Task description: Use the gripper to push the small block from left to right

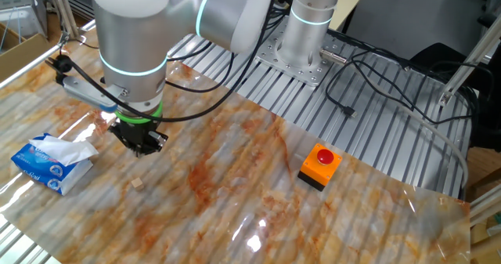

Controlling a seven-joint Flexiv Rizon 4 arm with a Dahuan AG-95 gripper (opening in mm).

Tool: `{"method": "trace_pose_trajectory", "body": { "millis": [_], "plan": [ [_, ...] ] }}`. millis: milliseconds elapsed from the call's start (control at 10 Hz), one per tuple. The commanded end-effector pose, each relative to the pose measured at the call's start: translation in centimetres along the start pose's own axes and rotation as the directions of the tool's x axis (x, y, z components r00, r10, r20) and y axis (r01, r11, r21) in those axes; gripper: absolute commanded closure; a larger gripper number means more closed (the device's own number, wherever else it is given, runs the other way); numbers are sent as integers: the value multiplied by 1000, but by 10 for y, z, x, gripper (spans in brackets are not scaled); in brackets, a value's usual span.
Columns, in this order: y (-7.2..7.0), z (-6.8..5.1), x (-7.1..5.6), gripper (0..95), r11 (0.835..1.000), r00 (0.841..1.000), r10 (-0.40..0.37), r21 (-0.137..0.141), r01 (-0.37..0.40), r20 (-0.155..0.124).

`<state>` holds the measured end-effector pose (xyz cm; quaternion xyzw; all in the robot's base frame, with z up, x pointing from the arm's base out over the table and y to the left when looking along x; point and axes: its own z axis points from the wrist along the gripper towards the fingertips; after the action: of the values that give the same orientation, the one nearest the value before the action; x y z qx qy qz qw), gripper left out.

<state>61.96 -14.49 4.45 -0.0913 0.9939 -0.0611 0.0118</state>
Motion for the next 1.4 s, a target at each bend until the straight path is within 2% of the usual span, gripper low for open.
{"method": "trace_pose_trajectory", "body": {
  "millis": [100, 700, 1000, 1400],
  "plan": [
    [-1, 5, -1, 950, 1000, 1000, 0, 2, 0, 5],
    [-4, 22, 0, 950, 1000, 1000, 2, 2, -2, 21],
    [-2, 30, -4, 950, 1000, 999, 3, 5, -3, 44],
    [2, 32, -8, 950, 1000, 998, 11, 6, -12, 58]
  ]
}}
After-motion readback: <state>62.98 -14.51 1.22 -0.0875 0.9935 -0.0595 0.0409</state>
